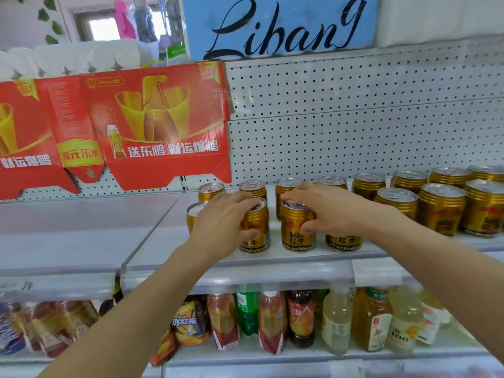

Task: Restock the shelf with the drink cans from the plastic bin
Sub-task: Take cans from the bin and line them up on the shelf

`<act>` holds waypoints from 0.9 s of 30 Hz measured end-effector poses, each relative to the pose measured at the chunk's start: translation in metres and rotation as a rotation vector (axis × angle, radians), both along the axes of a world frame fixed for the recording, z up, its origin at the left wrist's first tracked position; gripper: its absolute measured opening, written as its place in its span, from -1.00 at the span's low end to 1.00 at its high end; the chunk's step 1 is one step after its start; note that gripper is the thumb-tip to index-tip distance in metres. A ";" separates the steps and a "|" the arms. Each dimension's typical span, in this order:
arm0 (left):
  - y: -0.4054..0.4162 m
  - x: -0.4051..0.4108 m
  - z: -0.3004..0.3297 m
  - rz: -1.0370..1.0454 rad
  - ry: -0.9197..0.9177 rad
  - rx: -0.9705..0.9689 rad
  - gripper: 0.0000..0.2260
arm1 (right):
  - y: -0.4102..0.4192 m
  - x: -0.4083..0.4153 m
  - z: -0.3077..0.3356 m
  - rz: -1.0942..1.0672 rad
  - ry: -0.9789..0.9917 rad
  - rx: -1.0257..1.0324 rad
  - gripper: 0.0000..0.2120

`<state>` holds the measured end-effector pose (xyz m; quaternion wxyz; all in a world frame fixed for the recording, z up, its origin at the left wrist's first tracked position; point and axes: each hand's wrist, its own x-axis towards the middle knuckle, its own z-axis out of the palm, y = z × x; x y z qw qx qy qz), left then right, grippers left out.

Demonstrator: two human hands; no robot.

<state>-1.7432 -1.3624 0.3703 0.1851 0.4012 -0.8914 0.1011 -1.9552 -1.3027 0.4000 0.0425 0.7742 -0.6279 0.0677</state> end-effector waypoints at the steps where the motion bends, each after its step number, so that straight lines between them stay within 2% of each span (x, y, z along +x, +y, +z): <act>1: 0.000 0.000 0.000 0.011 -0.004 -0.004 -0.41 | 0.000 0.000 -0.001 0.008 0.003 -0.001 -0.27; 7: 0.003 -0.004 -0.002 0.070 -0.016 0.021 -0.40 | 0.008 -0.001 -0.003 0.035 0.047 -0.033 -0.32; 10: 0.012 -0.005 -0.008 0.099 0.006 0.011 -0.37 | 0.018 -0.001 -0.008 0.023 0.074 -0.121 -0.31; 16: 0.067 -0.005 -0.048 0.148 0.166 -0.151 -0.32 | 0.049 -0.004 -0.046 0.085 -0.100 -0.359 -0.45; 21: 0.115 -0.006 -0.094 0.206 0.270 -0.192 -0.37 | 0.075 -0.001 -0.101 0.201 -0.181 -0.582 -0.56; 24: 0.142 0.001 -0.127 0.223 0.327 -0.132 -0.41 | 0.092 0.011 -0.135 0.241 -0.281 -0.583 -0.59; 27: 0.165 0.016 -0.171 0.284 0.369 0.003 -0.42 | 0.107 0.030 -0.181 0.262 -0.400 -0.434 -0.58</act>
